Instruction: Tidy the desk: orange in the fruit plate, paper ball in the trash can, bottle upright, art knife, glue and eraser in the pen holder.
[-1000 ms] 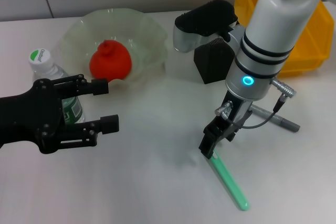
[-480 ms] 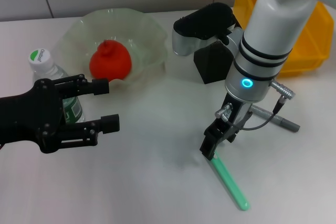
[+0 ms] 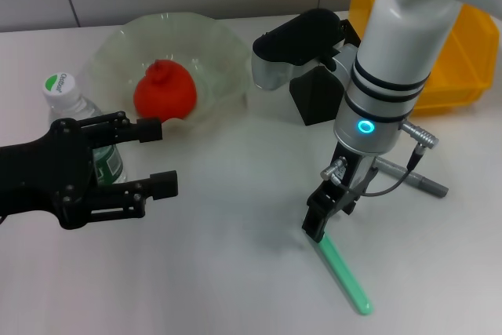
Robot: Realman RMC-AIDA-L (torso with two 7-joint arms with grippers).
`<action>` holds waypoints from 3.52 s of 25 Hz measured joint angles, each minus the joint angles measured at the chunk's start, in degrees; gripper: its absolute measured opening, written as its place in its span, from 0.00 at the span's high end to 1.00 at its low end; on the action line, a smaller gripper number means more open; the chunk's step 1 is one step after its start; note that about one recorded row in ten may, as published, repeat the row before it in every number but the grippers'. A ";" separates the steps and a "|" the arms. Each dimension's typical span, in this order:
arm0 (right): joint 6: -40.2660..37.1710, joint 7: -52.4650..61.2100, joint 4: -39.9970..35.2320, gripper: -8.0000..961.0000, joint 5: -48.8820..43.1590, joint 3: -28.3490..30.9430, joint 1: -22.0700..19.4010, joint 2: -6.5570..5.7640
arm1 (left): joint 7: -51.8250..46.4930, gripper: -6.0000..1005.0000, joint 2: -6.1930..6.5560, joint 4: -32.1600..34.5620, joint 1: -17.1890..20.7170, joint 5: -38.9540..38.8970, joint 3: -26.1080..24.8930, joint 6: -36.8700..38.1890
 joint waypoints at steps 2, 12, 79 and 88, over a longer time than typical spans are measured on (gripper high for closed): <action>0.00 0.00 0.26 0.28 0.00 -0.04 0.11 0.00 | 0.05 0.22 0.00 -0.03 0.00 0.00 -0.12 0.00; 0.00 0.00 0.56 0.28 -0.01 -1.18 0.35 0.00 | 0.57 0.22 0.00 -0.77 0.11 0.01 -0.49 0.00; 1.34 -0.18 2.41 0.79 3.77 -3.13 0.04 0.00 | 0.75 0.22 0.00 -1.52 0.42 0.01 -0.58 0.44; 1.22 -0.18 1.86 0.79 4.25 -3.15 -0.12 0.00 | 0.75 0.22 0.00 -1.52 0.56 0.01 -0.58 0.58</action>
